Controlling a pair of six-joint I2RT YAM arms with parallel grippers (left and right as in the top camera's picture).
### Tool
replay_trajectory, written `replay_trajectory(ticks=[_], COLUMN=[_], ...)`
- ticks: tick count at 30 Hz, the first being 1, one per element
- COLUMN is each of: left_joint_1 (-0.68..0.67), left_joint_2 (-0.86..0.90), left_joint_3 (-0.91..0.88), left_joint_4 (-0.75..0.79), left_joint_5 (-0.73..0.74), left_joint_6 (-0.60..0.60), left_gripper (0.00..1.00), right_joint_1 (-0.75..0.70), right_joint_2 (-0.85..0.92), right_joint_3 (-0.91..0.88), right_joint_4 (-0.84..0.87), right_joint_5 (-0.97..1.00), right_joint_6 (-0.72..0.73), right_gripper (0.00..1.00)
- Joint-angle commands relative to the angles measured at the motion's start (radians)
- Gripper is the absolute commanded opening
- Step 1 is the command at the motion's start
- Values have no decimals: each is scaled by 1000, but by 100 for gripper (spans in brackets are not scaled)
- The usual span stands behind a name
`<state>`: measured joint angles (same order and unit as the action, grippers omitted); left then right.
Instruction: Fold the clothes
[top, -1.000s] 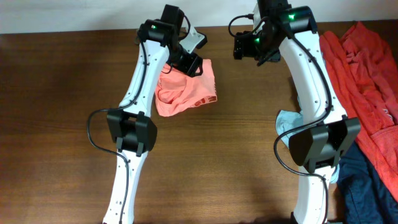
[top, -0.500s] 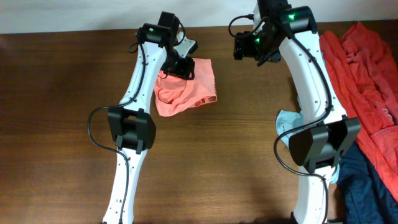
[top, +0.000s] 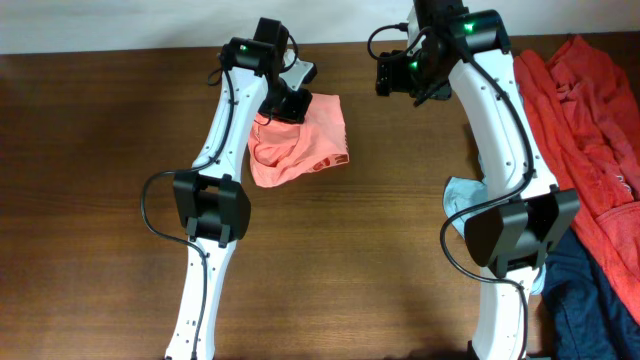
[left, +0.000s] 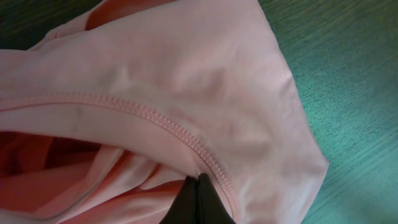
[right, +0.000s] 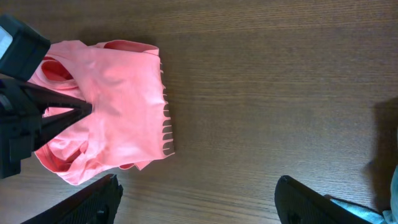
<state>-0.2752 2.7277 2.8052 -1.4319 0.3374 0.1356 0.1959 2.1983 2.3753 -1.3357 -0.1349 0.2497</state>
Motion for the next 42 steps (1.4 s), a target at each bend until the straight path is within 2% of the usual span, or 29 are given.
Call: replay_trajectory(ticks=[1,12,19,30,31,32,33,34,35,37,42], left_joint_1=[0,66,150,195,195,195,195,195,195,195,195], left_joint_2=[27,26,27,29,29,29,29,29,29,26,-4], left_joint_3=[7,200,199,19,2,-5,-17,-23,-23,-16,53], left_joint_4=[3,-162,-255,-234,-230,-230,-230,-230,-230,-227,-247], left_joint_5=[14,14,-59,-276,-275,-276,-276,-279,-282,-282,-235], left_joint_6=[-15,-38,-37,-37,-34,-34,-33,-33,-33,-34,-33], left_gripper=[1,1,1,1,8,30,68,85,95,98,99], right_joint_1=[-1,-1,-1,-1,-1,-1,-1,-1,-1,-1,-1], right_joint_2=[2,2,2,2,2,2,2,2,2,2,2], right_joint_3=[-6,-6,-6,-6,-6,-6,-6,-6,-6,-6,-6], right_joint_4=[-4,-4,-6,-8,-8,-8,-9,-10,-11,-12,-11], right_joint_5=[16,16,16,16,16,16,16,16,16,16,16], right_joint_6=[-10,-32,-32,-32,-32,-32,-32,-32,-32,-32,-32], right_gripper=[84,84,84,84,84,84,84,84,84,84,84])
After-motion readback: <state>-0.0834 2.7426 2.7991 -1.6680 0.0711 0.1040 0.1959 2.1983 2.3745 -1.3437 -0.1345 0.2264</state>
